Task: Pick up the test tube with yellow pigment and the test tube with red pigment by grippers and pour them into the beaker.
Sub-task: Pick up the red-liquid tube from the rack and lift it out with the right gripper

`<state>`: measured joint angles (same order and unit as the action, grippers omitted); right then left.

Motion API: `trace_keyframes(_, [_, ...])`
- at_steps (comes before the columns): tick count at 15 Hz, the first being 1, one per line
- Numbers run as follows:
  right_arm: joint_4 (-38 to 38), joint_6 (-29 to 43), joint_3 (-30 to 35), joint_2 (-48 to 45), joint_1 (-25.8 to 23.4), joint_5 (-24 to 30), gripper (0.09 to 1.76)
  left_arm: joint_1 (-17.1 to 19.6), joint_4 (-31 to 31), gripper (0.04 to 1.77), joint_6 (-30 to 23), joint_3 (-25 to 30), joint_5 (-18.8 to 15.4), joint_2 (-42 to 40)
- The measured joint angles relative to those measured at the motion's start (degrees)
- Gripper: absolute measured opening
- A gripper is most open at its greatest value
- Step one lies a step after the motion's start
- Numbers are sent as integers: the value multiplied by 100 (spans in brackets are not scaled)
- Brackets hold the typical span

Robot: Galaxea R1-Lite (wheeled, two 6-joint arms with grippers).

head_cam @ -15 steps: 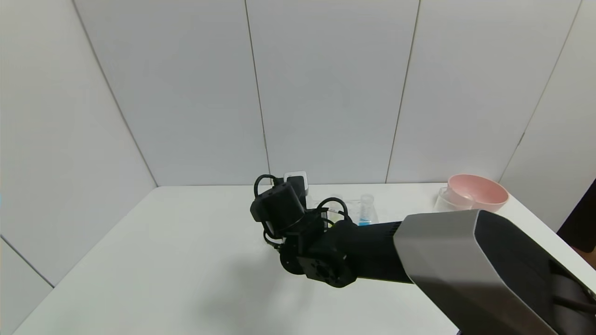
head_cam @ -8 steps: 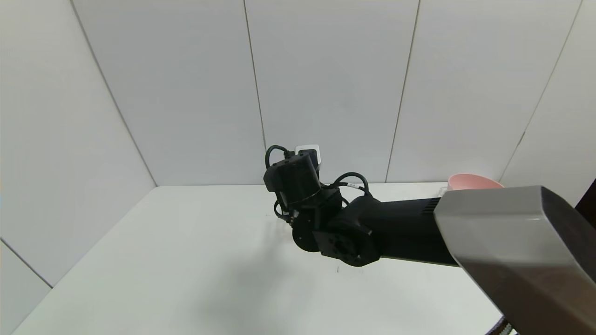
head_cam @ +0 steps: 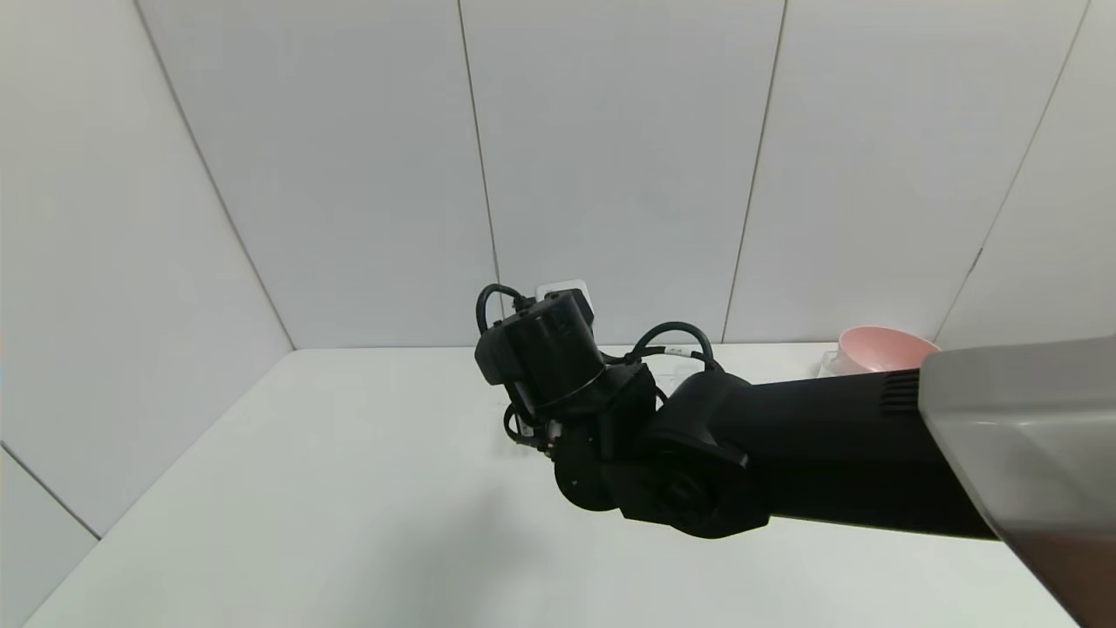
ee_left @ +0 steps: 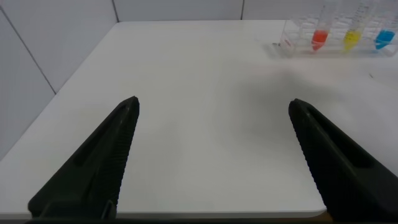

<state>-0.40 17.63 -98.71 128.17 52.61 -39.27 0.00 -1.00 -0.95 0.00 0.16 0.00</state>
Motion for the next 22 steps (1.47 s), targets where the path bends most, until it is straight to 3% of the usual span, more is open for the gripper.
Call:
trace_keyframes(3, [-41,79,372,-183,35,-1,14,0,0,172,0,0,0,0])
trace_keyframes(7, [-30,410,585,-286,74,2,79,0,0,172,0,0,0,0])
trace_keyframes(12, [-83,462,546,-78,52,-4,122,0,2,172,0,0,0,0])
trace_keyframes(16, [-118,602,265,304,-39,-15,142,0,0,172,0,0,0,0])
trace_keyframes(22, [-126,656,-545,986,-190,-22,157,0,2,172,2,0,0,0])
